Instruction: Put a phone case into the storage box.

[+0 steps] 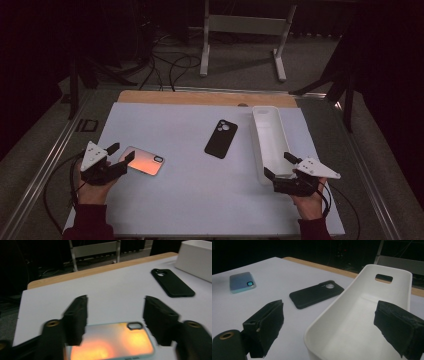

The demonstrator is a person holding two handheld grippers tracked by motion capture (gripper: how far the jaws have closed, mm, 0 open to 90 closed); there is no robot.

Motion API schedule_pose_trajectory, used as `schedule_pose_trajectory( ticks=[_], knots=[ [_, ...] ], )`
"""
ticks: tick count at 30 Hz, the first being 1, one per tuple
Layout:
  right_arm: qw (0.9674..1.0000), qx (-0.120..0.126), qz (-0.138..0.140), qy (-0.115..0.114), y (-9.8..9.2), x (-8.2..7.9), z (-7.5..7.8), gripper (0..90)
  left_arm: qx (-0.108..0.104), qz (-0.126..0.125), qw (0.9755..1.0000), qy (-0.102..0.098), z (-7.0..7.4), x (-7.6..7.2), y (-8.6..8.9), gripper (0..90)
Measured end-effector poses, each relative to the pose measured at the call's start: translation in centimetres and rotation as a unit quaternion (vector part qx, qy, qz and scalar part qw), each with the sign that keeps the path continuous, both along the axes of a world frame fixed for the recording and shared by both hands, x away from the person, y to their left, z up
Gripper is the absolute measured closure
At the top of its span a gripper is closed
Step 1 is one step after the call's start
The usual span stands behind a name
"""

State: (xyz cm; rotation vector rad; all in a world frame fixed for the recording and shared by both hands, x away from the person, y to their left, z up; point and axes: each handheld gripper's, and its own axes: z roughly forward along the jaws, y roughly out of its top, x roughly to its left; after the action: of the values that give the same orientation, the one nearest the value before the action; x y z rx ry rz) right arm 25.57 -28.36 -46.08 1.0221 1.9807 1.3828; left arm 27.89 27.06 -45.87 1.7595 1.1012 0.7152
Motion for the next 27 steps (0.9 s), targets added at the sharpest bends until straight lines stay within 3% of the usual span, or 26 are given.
schedule_pose_trajectory(
  ticks=[6,11,18,27],
  knots=[
    [1.0,-0.002,0.0,-0.001,0.1,0.0,0.0,8.6,0.0,-0.006,0.9998,0.019,-0.2,2.4,0.4,73.4],
    [1.0,-0.002,0.002,-0.002,0.1,0.0,0.0,8.6,0.018,0.002,0.9988,0.044,-1.0,4.5,0.7,89.1],
    [1.0,-0.003,0.004,-0.001,0.2,0.1,0.0,8.7,0.032,0.002,0.9969,0.072,-2.4,6.7,0.9,90.0],
    [1.0,-0.006,0.004,-0.001,0.4,0.1,-0.1,8.7,0.024,0.024,0.9933,0.111,-4.8,8.9,1.5,90.0]
  ],
)
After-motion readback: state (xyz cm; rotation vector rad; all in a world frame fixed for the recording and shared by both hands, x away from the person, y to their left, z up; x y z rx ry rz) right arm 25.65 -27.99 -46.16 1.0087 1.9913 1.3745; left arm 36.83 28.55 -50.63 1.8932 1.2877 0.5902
